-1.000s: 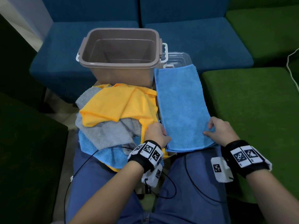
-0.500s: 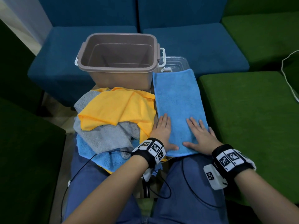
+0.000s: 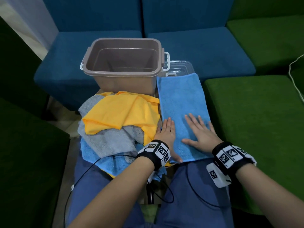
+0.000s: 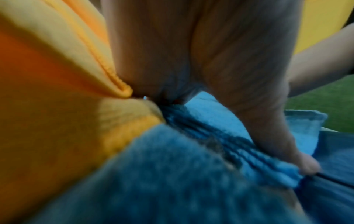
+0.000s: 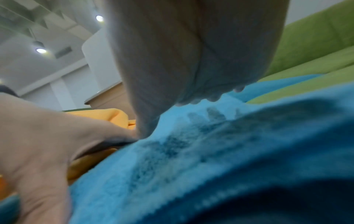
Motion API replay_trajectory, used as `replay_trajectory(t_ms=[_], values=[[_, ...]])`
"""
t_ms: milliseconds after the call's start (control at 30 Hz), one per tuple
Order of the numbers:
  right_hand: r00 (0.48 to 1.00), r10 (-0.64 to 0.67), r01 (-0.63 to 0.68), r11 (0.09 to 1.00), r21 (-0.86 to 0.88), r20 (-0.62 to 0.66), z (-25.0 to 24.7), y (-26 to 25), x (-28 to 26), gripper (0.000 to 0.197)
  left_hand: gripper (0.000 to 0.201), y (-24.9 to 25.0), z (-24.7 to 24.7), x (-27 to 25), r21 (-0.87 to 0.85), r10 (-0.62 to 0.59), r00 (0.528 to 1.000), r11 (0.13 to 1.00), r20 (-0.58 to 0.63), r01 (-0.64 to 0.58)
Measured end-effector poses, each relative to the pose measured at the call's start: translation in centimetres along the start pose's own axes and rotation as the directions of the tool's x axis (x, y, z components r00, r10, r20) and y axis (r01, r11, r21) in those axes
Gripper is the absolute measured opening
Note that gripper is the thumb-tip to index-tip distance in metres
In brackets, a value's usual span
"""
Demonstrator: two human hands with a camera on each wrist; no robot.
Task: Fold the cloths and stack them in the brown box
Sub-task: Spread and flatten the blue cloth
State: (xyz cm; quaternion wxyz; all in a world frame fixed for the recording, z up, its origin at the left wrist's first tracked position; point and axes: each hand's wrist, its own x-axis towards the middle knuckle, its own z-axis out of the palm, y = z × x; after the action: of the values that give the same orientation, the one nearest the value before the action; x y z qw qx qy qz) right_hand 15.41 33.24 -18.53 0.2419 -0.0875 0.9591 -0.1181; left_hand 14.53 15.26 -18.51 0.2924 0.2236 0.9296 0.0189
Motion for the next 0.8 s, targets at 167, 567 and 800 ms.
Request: replay_trajectory(t_ms=[167, 567, 800], values=[[0.999, 0.013, -0.014, 1.0, 0.019, 0.041, -1.4, 0.1, 1.7, 0.103, 0.133, 1.3, -4.4, 0.8, -0.038, -0.059, 0.99, 0.998, -0.131, 0.055], [0.994, -0.059, 0.063, 0.998, -0.032, 0.091, -3.7, 4.9, 5.9, 0.11, 0.152, -2.2, -3.3, 5.4, -0.051, -0.009, 1.0, 0.999, 0.008, 0.01], [0.991, -0.085, 0.072, 0.989, -0.126, -0.103, -5.2, 4.3, 9.6, 0.105, 0.156, -2.3, -3.1, 5.7, 0.016, 0.0, 0.999, 1.0, -0.042, 0.001]])
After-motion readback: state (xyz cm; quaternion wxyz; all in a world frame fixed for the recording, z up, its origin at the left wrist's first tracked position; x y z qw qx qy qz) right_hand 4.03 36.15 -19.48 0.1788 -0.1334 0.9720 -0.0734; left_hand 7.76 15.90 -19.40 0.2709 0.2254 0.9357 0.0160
